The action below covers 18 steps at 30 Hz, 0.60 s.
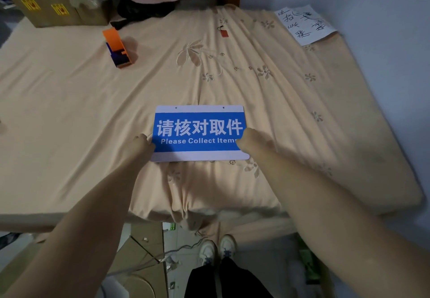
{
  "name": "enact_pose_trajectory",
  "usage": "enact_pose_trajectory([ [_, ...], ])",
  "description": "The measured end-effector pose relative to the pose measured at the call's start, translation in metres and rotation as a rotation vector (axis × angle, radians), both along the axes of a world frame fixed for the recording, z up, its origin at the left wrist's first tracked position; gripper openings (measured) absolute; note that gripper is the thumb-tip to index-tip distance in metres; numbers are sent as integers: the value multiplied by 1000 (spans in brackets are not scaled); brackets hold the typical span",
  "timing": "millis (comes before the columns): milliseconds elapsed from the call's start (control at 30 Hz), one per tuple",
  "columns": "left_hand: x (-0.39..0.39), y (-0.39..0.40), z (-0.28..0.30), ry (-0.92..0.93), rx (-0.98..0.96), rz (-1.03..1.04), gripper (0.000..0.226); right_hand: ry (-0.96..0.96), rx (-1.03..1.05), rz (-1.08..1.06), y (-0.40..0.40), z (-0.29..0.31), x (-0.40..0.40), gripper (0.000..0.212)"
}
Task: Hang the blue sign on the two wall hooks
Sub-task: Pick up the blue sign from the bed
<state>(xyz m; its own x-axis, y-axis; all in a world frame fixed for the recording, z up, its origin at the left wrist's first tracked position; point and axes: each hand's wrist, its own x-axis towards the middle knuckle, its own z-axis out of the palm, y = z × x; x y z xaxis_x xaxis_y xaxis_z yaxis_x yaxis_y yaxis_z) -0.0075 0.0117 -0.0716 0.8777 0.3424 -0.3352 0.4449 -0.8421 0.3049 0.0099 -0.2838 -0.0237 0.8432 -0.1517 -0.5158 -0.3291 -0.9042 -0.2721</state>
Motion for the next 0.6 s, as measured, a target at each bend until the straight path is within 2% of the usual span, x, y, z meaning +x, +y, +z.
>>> enact_pose_trajectory([
  [100, 10, -6, 0, -24, -126, 134, 35, 3, 99, -86, -1, -9, 12, 24],
  [200, 24, -12, 1, -30, -244, 254, 37, 28, 134, -131, 1, -13, 20, 21],
  [300, 36, -13, 0, -38, -312, 299, 17, 23, 162, -194, 0, -20, 29, 16],
  [433, 45, -12, 2, -9, -354, 325, 28, -1, 120, -233, -3, -24, 37, 22],
  [567, 48, -14, 4, 7, -441, 382, 19, 16, 183, -301, -2, -24, 43, 22],
  [600, 49, -14, 3, 11, -463, 398, 24, 28, 185, -324, -3, -29, 46, 22],
])
